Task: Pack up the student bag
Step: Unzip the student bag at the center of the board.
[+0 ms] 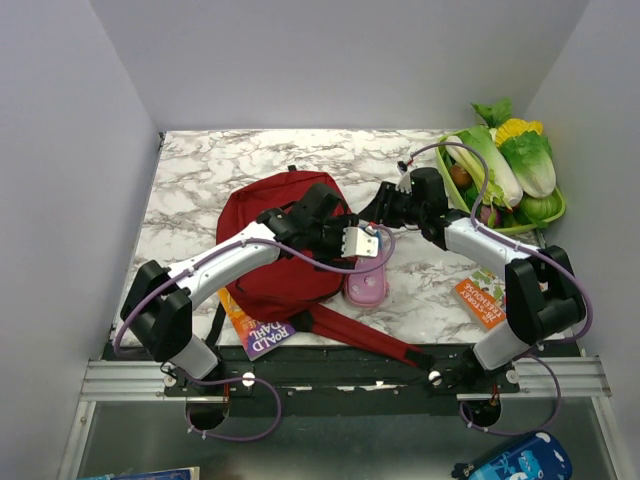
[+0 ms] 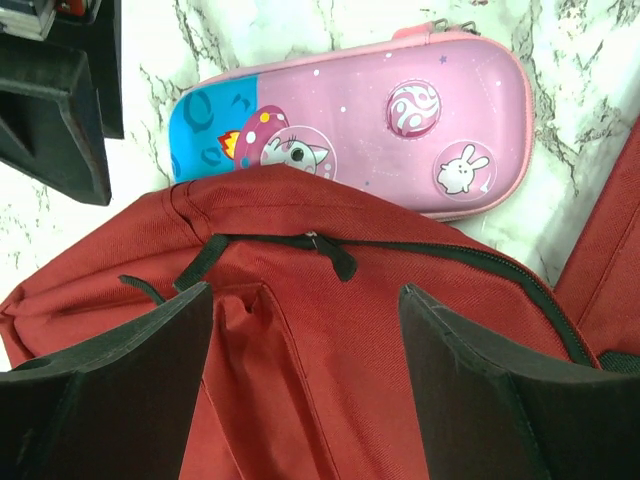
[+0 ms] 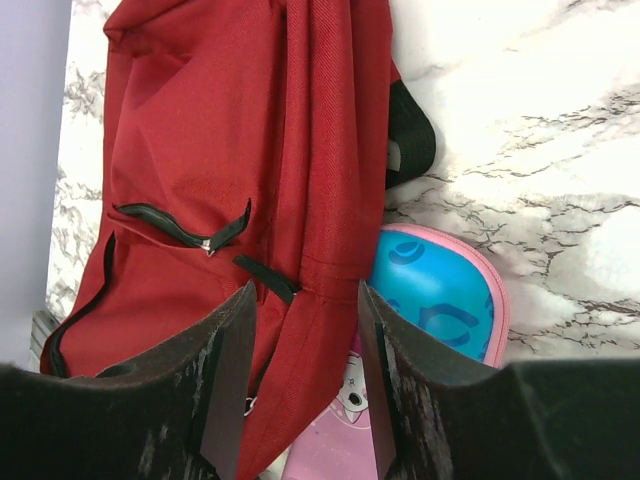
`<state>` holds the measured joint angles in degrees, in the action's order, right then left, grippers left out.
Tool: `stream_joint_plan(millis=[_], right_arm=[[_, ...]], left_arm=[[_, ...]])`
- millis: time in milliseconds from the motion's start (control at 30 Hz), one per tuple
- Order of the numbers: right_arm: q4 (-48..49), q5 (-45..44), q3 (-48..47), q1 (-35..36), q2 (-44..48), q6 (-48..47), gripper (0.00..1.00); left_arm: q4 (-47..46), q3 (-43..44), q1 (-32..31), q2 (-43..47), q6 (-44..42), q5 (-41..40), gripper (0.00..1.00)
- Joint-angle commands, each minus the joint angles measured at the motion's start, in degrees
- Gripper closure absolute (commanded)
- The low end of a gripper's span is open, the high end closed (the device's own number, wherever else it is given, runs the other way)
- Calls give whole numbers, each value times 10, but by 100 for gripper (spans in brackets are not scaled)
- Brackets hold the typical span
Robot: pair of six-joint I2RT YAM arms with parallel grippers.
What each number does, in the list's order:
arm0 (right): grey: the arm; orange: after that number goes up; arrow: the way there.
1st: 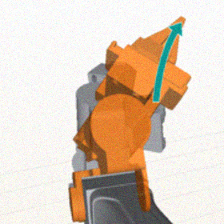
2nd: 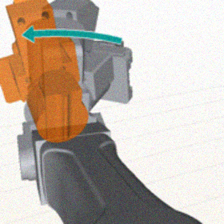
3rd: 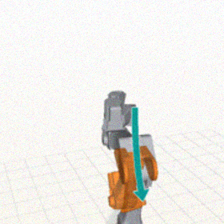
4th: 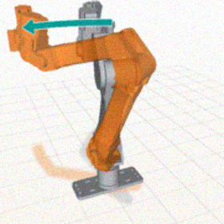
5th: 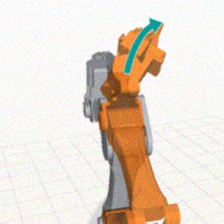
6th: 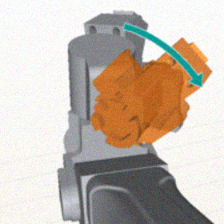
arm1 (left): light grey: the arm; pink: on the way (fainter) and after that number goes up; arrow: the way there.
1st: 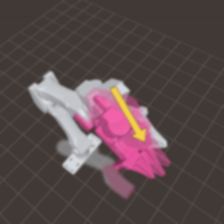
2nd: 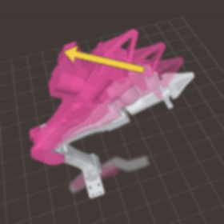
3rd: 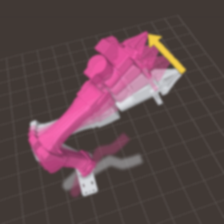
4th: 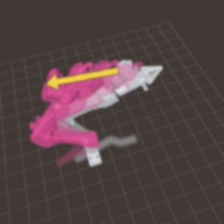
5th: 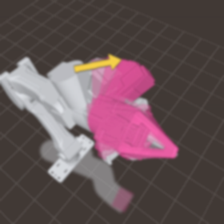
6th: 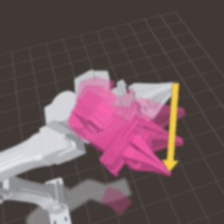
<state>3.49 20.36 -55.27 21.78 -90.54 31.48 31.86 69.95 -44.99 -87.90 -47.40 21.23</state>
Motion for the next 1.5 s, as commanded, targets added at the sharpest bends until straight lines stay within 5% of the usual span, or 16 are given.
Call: stream_joint_plan(millis=[0,433,1033,1300,1467], right_arm=[[7,16,2,3,-8,-3,47],[10,21,5,3,-4,-10,48],[21,28,14,3,-7,-21,51],[26,33,21,3,-10,-26,52],[28,35,23,3,-10,-29,52]], left_arm=[[38,24,-2,-22,-25,49,18],[66,53,-6,-61,-68,46,18],[99,87,-6,-105,-60,57,35],[116,120,-6,-136,-67,50,52],[120,138,-5,-151,-55,29,86]])
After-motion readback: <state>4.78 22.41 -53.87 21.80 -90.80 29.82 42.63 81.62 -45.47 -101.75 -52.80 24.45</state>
